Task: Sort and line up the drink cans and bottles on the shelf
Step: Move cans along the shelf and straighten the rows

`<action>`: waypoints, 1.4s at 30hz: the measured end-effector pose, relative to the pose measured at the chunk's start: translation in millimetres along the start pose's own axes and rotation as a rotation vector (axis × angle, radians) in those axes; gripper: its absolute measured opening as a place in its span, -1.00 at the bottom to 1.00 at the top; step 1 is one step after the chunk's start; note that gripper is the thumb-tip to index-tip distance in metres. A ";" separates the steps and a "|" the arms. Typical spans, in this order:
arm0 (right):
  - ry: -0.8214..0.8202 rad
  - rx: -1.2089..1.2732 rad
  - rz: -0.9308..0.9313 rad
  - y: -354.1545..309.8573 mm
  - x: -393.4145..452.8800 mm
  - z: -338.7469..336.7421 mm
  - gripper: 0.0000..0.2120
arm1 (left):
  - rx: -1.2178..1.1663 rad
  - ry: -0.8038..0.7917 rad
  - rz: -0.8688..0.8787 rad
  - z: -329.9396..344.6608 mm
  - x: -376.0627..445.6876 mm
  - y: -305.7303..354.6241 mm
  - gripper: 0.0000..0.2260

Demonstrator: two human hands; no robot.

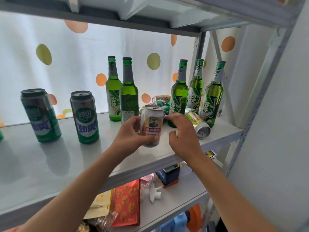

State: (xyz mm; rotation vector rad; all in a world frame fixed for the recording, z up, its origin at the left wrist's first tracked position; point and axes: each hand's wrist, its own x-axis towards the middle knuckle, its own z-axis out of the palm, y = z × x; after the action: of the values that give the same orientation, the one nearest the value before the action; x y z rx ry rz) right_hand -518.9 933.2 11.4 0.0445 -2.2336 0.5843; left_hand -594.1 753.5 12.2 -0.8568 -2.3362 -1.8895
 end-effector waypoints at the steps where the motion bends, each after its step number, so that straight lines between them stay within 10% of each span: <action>1: -0.013 -0.014 0.014 2.9 -1.5 0.8 -0.48 | 0.043 0.011 0.004 -0.3 0.6 -2.6 -0.52; 20: -0.074 -0.043 0.180 35.8 -13.2 12.3 -0.54 | 0.226 0.054 0.049 9.4 -2.5 -30.8 -0.50; 29: 0.188 -0.098 0.256 56.7 -2.5 -8.6 -0.61 | 0.254 0.123 0.148 10.5 -9.7 -27.8 0.12; 42: 0.183 -0.267 0.736 94.2 -1.2 -10.3 -0.20 | 0.288 0.143 0.196 10.5 -11.7 -28.2 0.12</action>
State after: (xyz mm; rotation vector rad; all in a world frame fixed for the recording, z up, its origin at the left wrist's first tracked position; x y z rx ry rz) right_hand -531.4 1021.4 -20.8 -0.9595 -2.0898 0.6267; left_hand -592.7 755.0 -20.0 -0.8515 -2.2682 -1.4456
